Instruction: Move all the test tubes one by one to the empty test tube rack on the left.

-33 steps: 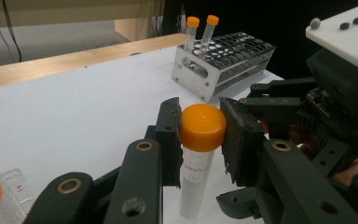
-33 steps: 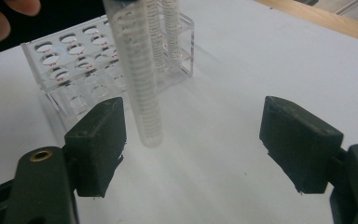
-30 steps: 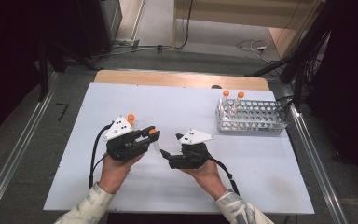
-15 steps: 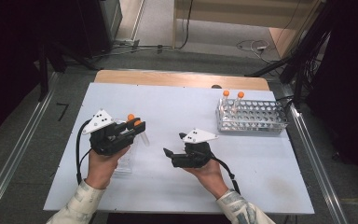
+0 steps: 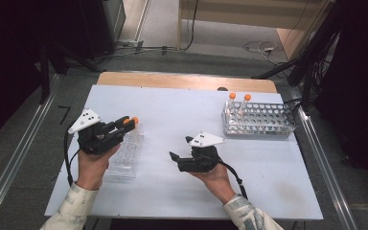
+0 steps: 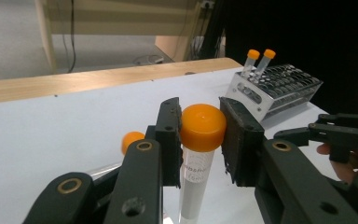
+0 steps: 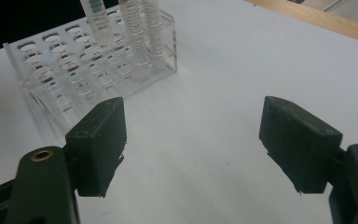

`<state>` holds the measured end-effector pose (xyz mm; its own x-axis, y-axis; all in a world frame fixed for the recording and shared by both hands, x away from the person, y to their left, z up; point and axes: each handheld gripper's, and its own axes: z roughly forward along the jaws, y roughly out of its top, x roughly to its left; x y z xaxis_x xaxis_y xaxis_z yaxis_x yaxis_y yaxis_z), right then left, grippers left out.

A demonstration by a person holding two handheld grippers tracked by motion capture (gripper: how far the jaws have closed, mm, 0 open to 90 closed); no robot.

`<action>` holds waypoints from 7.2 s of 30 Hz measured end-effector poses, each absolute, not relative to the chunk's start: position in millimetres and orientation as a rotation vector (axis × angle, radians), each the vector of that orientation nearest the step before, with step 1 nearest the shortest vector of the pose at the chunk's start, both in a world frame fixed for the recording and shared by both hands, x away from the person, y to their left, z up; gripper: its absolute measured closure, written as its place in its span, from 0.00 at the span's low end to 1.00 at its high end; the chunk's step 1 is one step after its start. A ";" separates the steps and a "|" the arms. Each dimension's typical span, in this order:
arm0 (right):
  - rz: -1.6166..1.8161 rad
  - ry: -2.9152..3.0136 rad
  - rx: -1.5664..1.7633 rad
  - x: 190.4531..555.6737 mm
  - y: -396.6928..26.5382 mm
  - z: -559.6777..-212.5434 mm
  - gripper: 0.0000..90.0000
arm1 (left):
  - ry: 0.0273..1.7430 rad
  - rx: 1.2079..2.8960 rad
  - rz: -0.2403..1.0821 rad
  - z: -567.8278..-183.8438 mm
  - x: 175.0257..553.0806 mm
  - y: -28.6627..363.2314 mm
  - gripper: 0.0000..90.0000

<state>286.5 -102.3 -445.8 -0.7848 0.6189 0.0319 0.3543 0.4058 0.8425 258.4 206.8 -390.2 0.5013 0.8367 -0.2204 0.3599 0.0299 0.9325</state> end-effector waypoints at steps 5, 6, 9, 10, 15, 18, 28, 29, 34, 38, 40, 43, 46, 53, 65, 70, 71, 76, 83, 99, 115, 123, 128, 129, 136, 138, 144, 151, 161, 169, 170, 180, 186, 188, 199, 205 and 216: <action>1.324 2.382 0.847 285.9 -101.4 -446.3 0.24 | 1.081 1.563 0.536 -391.2 258.8 209.6 0.78; 1.324 2.384 0.845 285.6 -101.3 -446.4 0.24 | 1.084 1.564 0.543 -391.5 258.9 209.9 0.78; 1.325 2.384 0.842 285.2 -101.1 -446.5 0.24 | 1.094 1.564 0.560 -392.9 259.8 210.8 0.78; 1.328 2.384 0.842 285.2 -101.1 -446.5 0.24 | 1.097 1.567 0.567 -393.3 260.1 210.9 0.78; 1.327 2.383 0.839 285.0 -101.0 -446.5 0.24 | 1.108 1.577 0.589 -396.3 261.6 209.9 0.78; 1.325 2.386 0.842 284.6 -100.6 -446.6 0.24 | 1.110 1.586 0.593 -398.5 262.4 208.5 0.78; 1.323 2.386 0.834 284.3 -100.6 -446.7 0.24 | 1.117 1.637 0.629 -407.2 264.3 198.7 0.78; 1.321 2.387 0.838 284.1 -100.6 -446.7 0.24 | 1.120 1.643 0.634 -408.1 264.2 197.3 0.78; 1.323 2.387 0.836 283.7 -100.7 -446.6 0.24 | 1.133 1.657 0.664 -413.8 263.3 193.0 0.78; 1.324 2.385 0.837 283.8 -101.7 -446.3 0.24 | 1.137 1.673 0.674 -416.8 262.6 190.1 0.78; 1.325 2.385 0.839 283.7 -101.7 -446.3 0.24 | 1.143 1.676 0.677 -418.0 262.4 188.9 0.78; 1.323 2.384 0.832 283.5 -101.7 -446.2 0.24 | 1.152 1.676 0.685 -419.0 262.0 188.5 0.78; 1.324 2.384 0.836 283.5 -101.7 -446.2 0.24 | 1.161 1.683 0.682 -420.8 262.1 187.6 0.78; 1.320 2.384 0.836 283.4 -101.7 -446.6 0.24 | 1.172 1.707 0.677 -425.2 262.4 184.7 0.77; 1.316 2.388 0.832 283.4 -101.3 -447.6 0.24 | 1.176 1.694 0.665 -426.3 262.5 185.7 0.71; 1.317 2.387 0.833 283.5 -101.7 -447.5 0.24 | 1.179 1.680 0.665 -424.9 262.0 186.6 0.60; 1.319 2.385 0.834 283.7 -101.7 -447.4 0.24 | 1.182 1.669 0.675 -424.6 261.6 186.4 0.58; 1.318 2.376 0.845 285.4 -104.1 -446.3 0.24 | 1.187 1.628 0.728 -423.3 258.9 184.1 0.42; 1.309 2.363 0.848 286.5 -106.7 -444.9 0.24 | 1.182 1.617 0.703 -423.1 259.4 184.5 0.33; 1.316 2.269 0.955 297.2 -130.0 -434.2 0.24 | 1.189 1.605 0.679 -424.6 261.5 186.6 0.28; 1.309 2.138 1.077 310.8 -164.7 -420.0 0.24 | 1.189 1.605 0.672 -424.3 261.6 187.4 0.27; 1.250 2.052 1.171 324.6 -185.6 -416.0 0.24 | 1.196 1.602 0.667 -423.6 261.9 188.8 0.24; 1.185 1.975 1.242 337.5 -204.2 -421.5 0.24 | 1.198 1.598 0.679 -423.4 260.7 188.8 0.24; 1.172 1.965 1.261 340.2 -208.0 -423.0 0.24 | 1.197 1.599 0.680 -423.5 260.6 188.7 0.24; 1.097 1.893 1.361 359.2 -230.5 -429.4 0.24 | 1.195 1.592 0.687 -422.3 260.3 189.3 0.24; 1.106 1.871 1.390 364.5 -236.5 -430.3 0.24 | 1.196 1.588 0.690 -422.2 260.0 189.3 0.24; 1.090 1.773 1.417 384.5 -244.9 -435.1 0.31 | 1.187 1.591 0.685 -421.7 260.4 187.5 0.24; 1.062 1.764 1.448 413.8 -250.2 -443.1 0.36 | 1.182 1.608 0.685 -423.1 260.9 186.4 0.24; 0.993 1.766 1.418 432.8 -244.8 -447.1 0.53 | 1.183 1.613 0.685 -423.8 260.6 185.9 0.24; 1.002 1.760 1.452 439.6 -248.6 -449.5 0.69 | 1.183 1.619 0.687 -424.2 260.8 184.5 0.24; 0.994 1.762 1.455 440.2 -248.7 -449.4 0.71 | 1.182 1.621 0.687 -424.2 260.9 184.4 0.24; 0.986 1.791 1.476 446.5 -247.8 -446.1 0.76 | 1.181 1.623 0.684 -424.7 261.2 182.8 0.24; 0.975 1.790 1.477 449.2 -244.9 -446.5 0.79 | 1.182 1.622 0.683 -424.6 260.9 183.7 0.24; 0.973 1.788 1.479 449.2 -244.7 -446.4 0.79 | 1.182 1.621 0.684 -424.5 260.8 183.8 0.24; 0.989 1.763 1.465 446.9 -245.5 -440.7 0.80 | 1.183 1.620 0.687 -424.3 260.8 184.3 0.24; 1.012 1.748 1.452 444.2 -247.6 -434.2 0.80 | 1.182 1.620 0.686 -424.5 261.0 184.0 0.24; 1.058 1.717 1.419 436.9 -249.7 -416.3 0.80 | 1.184 1.612 0.685 -424.3 260.9 184.5 0.22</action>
